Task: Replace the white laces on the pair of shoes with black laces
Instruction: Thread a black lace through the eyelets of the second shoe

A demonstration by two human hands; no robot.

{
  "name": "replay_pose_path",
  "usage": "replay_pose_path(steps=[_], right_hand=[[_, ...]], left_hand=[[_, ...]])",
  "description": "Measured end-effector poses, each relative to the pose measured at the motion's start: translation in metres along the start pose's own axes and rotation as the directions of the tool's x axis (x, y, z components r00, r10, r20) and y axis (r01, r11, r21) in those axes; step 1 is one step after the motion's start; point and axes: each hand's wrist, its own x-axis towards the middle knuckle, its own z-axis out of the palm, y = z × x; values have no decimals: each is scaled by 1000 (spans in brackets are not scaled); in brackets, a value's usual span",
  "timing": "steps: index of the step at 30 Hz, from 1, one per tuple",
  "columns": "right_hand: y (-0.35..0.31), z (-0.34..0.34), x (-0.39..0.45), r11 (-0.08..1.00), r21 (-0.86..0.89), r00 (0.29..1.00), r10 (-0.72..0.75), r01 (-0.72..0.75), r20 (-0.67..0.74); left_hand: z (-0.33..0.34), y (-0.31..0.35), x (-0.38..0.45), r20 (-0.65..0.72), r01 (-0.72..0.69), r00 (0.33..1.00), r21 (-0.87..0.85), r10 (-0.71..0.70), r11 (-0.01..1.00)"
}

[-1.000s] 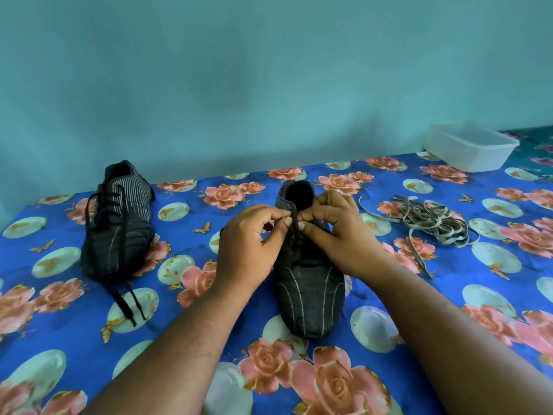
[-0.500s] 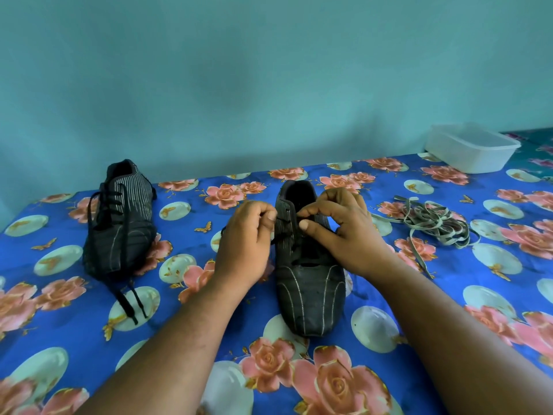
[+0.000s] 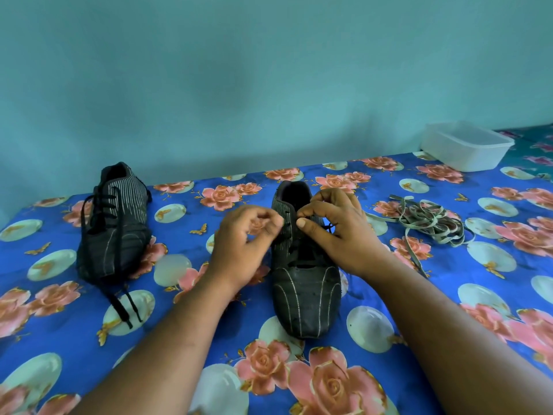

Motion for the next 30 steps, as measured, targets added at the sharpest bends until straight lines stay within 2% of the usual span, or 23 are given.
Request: replay_pose_path(steps=[3, 6, 7, 9, 12, 14, 15, 17, 20, 22, 23, 25, 27, 30], right_hand=[[0, 0, 0, 1000, -6, 1000, 5, -5, 2], [0, 1, 0, 1000, 2, 1000, 3, -3, 3], [0, 2, 0, 1000, 6, 1000, 4, -4, 7], [1, 1, -1, 1000, 13, 1000, 11, -11, 15], [1, 0, -1, 1000, 17, 1000, 11, -11, 18], [0, 0, -1, 1000, 9, 1000, 8, -8, 19], [0, 0, 0, 1000, 7, 1000, 9, -10, 21], [0, 0, 0, 1000, 7, 1000, 9, -10, 24], [1, 0, 0, 1000, 11, 1000, 5, -6, 18], [0, 0, 0, 1000, 6, 1000, 4, -5, 10], [0, 0, 0, 1000, 2, 1000, 4, -4, 8], [1, 0, 0, 1000, -2, 1000, 9, -9, 10], [1, 1, 0, 1000, -1, 1000, 15, -14, 15], [2, 0, 0, 1000, -5, 1000, 16, -16, 19]], left_hand=[[3, -1, -1, 55, -98, 994, 53, 95, 994], [0, -4, 2, 56, -63, 997, 72, 59, 995], [-2, -3, 3, 18, -24, 1000, 71, 23, 997], [-7, -9, 8, -160, 113, 981, 40, -106, 993], [-26, -33, 17, -415, 368, 844, -14, -340, 930], [-35, -43, 19, -469, 444, 804, 64, -366, 894], [-35, -42, 18, -469, 438, 818, 134, -332, 889], [-26, -29, 14, -417, 319, 887, 243, -198, 916], [-5, -3, 5, -174, 9, 984, 235, 33, 972], [4, 2, 0, -30, -108, 993, 214, 117, 971], [5, 2, 0, -2, -132, 991, 210, 135, 969], [5, 1, 1, -2, -142, 989, 210, 146, 967], [1, -5, 4, -50, -94, 993, 239, 109, 967], [-13, -20, 11, -241, 125, 968, 238, -66, 963]])
